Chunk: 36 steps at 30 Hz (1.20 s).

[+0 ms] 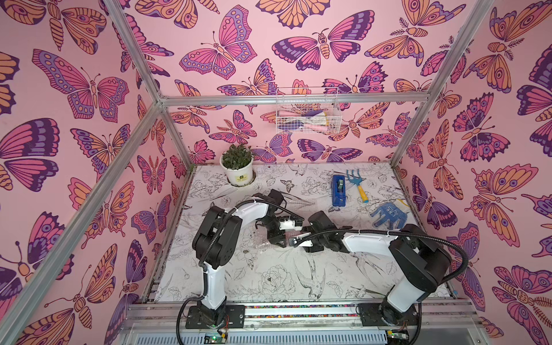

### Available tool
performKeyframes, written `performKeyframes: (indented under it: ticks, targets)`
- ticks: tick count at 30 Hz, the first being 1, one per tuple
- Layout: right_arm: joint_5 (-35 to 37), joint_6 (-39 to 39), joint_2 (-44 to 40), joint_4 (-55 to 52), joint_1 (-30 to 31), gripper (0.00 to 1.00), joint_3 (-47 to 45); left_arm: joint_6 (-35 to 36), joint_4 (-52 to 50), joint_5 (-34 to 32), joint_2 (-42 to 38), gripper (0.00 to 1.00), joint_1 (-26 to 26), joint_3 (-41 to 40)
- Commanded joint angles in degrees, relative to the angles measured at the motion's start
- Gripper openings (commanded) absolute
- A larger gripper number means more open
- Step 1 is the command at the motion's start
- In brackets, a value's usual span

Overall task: Wrap wine bottles in bubble wrap
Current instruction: Wrap the wine bottle in bubble wrap.

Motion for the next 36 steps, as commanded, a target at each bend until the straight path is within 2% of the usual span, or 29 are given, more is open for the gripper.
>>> performKeyframes:
  ticks: [1,4,6,7,11,14,17,19,23,26,29,31,36]
  targets:
    - [0.0,0.2,3.1,-9.3,0.2,0.48,1.4,0.8,-6.1,0.8,-0.2,0.61,1.1,-0.4]
    - [-0.4,0.4,3.5,-12.2,-0.1,0.35,2.8,-1.1,-1.5,1.6,-4.2,0.70,2.5,-2.1]
    - [-1.0,0.4,3.4,-14.2,-0.4,0.29,3.5,-3.0,3.3,2.1,-8.3,0.79,3.7,-4.3]
    - [-1.4,0.5,3.5,-15.4,-0.4,0.26,3.8,-4.0,6.3,2.4,-10.9,0.98,4.4,-5.8]
    - [-2.7,1.1,4.3,-20.2,-0.7,0.14,6.5,-7.8,16.9,1.8,-21.3,1.00,7.3,-12.2]
    - [-5.4,2.0,4.8,-25.6,-1.5,0.06,9.7,-10.0,24.6,-1.9,-29.8,0.99,8.4,-18.5]
    - [-10.4,3.8,6.5,-34.8,-3.5,0.05,15.4,-9.0,32.6,-5.4,-38.4,1.00,8.1,-27.5]
    - [-14.0,4.8,8.8,-42.7,-4.9,0.03,20.1,-6.4,36.3,-11.0,-44.1,0.99,6.2,-32.6]
    - [-19.0,7.5,14.1,-53.5,-7.2,0.01,28.1,1.2,40.4,-21.9,-50.8,1.00,-1.0,-41.1]
    - [-20.6,8.8,17.1,-57.7,-8.1,0.00,31.3,2.0,44.4,-25.7,-52.8,1.00,-6.5,-45.6]
    - [-21.6,9.5,18.9,-60.0,-8.5,0.00,33.1,3.1,50.8,-28.6,-51.1,1.00,-12.0,-49.2]
    - [-22.5,9.8,19.9,-61.4,-8.8,0.01,34.3,4.3,55.7,-30.5,-47.4,1.00,-14.7,-50.2]
    - [-23.8,10.4,21.5,-63.4,-9.4,0.02,36.6,7.6,64.1,-31.2,-36.0,1.00,-17.6,-47.7]
